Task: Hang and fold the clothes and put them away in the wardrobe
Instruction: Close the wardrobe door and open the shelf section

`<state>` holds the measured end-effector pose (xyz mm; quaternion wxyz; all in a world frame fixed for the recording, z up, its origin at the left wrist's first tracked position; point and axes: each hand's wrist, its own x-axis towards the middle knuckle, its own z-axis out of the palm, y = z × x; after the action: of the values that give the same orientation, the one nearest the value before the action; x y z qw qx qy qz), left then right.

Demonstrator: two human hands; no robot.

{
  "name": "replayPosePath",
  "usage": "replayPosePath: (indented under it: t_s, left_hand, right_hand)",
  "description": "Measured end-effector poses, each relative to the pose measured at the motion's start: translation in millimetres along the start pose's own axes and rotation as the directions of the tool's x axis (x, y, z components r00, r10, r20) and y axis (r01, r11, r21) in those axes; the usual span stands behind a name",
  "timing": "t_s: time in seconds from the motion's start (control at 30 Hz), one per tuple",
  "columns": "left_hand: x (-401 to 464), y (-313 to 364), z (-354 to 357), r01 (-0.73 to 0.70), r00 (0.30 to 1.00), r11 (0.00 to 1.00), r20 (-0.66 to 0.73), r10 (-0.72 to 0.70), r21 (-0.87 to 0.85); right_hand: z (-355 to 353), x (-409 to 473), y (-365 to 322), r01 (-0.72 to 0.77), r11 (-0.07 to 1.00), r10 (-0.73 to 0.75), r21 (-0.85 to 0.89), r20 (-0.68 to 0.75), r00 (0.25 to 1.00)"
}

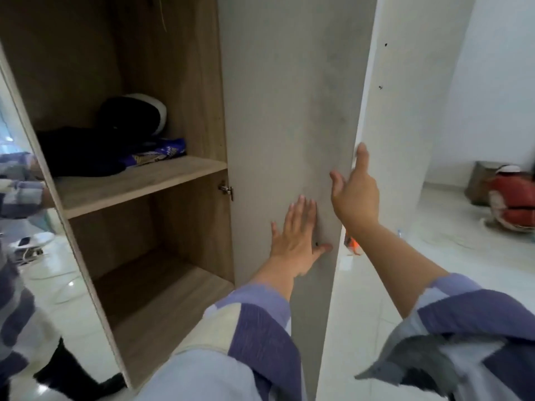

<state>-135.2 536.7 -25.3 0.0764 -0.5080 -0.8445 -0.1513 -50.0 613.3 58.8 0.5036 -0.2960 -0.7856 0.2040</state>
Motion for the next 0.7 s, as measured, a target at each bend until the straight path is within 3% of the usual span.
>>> replayPosePath:
  t_s: [0.37,0.7]
  left_hand:
    - [121,24,14,-0.032,0.988,0.984,-0.146,0.058,0.173]
    - [152,30,33,0.018,0.974,0.969,-0.223,0.039,0.247]
  right_hand:
    - [15,85,86,-0.045,0.992,0.043,0.118,0.017,0.999]
    - [25,117,116,-0.06,0.989,0.052,0.132,0.061,0.997]
